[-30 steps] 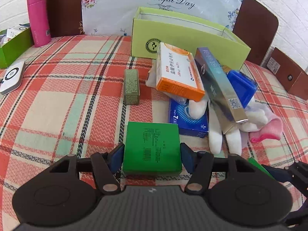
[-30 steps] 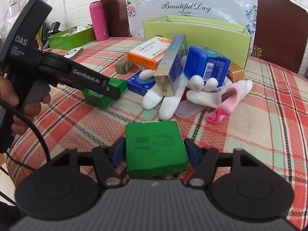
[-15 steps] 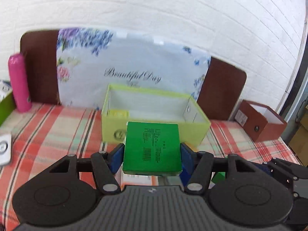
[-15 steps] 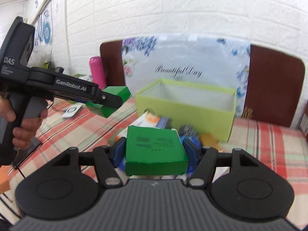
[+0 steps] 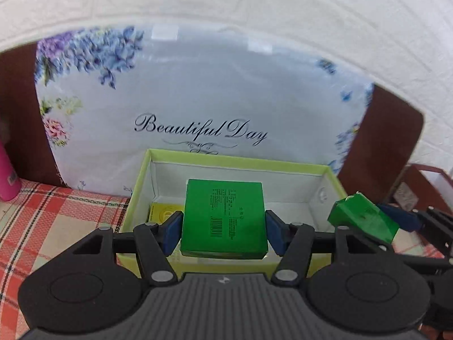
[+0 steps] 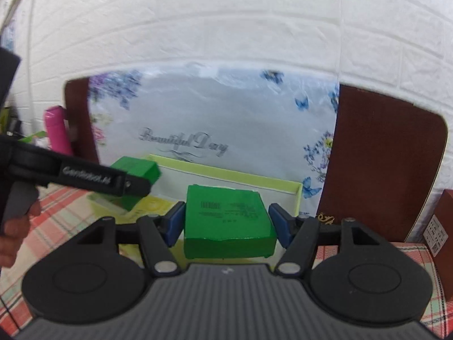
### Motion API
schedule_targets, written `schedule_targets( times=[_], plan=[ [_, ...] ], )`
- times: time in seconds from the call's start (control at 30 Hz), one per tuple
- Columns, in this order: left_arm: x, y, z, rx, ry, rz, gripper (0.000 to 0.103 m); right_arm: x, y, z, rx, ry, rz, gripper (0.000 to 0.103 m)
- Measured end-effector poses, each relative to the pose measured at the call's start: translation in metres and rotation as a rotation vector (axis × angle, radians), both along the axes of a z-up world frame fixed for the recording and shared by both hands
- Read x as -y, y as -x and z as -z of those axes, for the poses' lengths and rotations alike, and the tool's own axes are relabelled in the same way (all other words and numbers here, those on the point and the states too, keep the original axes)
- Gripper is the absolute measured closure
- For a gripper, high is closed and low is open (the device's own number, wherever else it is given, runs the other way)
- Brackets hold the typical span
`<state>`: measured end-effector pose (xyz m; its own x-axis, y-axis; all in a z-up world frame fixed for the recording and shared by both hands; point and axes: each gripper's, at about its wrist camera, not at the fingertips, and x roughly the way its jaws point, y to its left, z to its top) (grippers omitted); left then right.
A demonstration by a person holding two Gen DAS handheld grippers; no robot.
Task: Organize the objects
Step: 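Lower both green boxes into the lime-green box and open both tools, then grasp the orange-white medicine box with left while right grasps the long teal box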
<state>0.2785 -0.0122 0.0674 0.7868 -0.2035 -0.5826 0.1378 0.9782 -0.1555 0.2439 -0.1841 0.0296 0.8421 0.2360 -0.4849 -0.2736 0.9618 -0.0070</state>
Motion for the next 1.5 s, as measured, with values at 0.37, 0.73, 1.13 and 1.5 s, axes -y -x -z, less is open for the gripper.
schedule_targets(
  times=[0.37, 0.73, 1.13, 1.5],
  plan=[
    [0.004, -0.038, 0.029, 0.036, -0.070, -0.043, 0.014, -0.008, -0.056, 0.047, -0.053, 0.030, -0.043, 0.002],
    [0.004, 0.001, 0.005, 0.059, -0.142, -0.101, 0.014, 0.003, -0.010, 0.020, 0.061, 0.002, -0.015, 0.000],
    [0.011, 0.093, -0.013, 0.073, -0.159, -0.143, 0.013, 0.016, 0.082, 0.003, 0.084, -0.077, 0.025, 0.000],
    [-0.008, 0.158, 0.033, -0.048, -0.142, -0.212, 0.013, 0.001, 0.165, 0.038, 0.054, -0.020, 0.034, 0.000]
  ],
)
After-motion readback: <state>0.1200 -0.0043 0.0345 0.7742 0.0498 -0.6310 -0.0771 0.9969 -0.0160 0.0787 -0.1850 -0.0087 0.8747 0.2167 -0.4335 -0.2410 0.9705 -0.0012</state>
